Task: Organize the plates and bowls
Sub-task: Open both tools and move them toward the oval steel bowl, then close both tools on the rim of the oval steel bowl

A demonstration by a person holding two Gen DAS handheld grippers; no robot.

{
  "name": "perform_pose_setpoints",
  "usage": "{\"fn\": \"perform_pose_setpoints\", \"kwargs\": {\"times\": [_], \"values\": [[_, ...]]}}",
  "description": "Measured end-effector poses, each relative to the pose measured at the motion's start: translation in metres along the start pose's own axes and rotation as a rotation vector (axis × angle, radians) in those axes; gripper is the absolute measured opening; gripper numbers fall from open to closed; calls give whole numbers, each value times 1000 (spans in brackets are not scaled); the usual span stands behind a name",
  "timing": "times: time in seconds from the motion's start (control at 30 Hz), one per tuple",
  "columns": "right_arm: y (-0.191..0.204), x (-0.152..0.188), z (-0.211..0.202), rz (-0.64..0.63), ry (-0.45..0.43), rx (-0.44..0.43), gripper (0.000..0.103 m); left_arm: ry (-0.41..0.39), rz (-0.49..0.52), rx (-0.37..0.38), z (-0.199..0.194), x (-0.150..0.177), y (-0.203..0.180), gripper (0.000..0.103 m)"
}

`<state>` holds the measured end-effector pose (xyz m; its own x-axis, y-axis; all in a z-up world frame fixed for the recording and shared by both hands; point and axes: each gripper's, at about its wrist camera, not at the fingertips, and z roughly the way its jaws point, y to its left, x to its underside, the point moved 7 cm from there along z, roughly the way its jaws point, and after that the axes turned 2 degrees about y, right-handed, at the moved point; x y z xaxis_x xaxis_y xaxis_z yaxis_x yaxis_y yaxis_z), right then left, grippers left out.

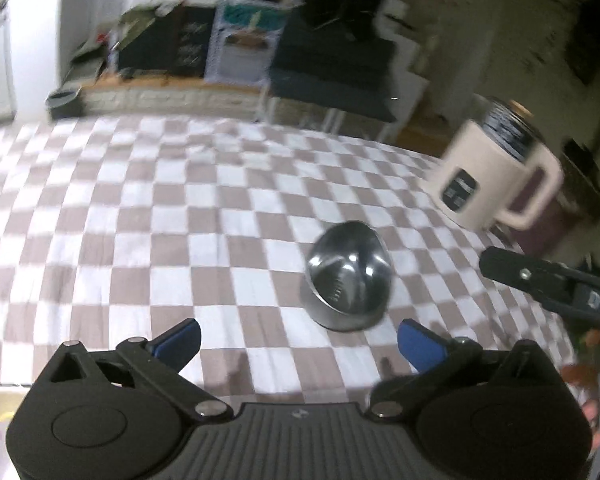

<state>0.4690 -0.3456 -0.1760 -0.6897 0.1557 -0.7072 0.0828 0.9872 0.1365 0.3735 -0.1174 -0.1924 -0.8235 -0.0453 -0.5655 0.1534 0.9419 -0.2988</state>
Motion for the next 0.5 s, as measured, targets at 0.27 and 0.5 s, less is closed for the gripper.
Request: {"fn": "perform_pose_setpoints", "kwargs": {"times": [0.27, 0.5], "values": [[13, -15, 45, 9, 18, 17, 103, 23, -112, -34, 39, -15, 14, 103], [5, -12, 87, -5, 97, 62, 103, 61, -38, -41, 67, -14, 5, 103]]}}
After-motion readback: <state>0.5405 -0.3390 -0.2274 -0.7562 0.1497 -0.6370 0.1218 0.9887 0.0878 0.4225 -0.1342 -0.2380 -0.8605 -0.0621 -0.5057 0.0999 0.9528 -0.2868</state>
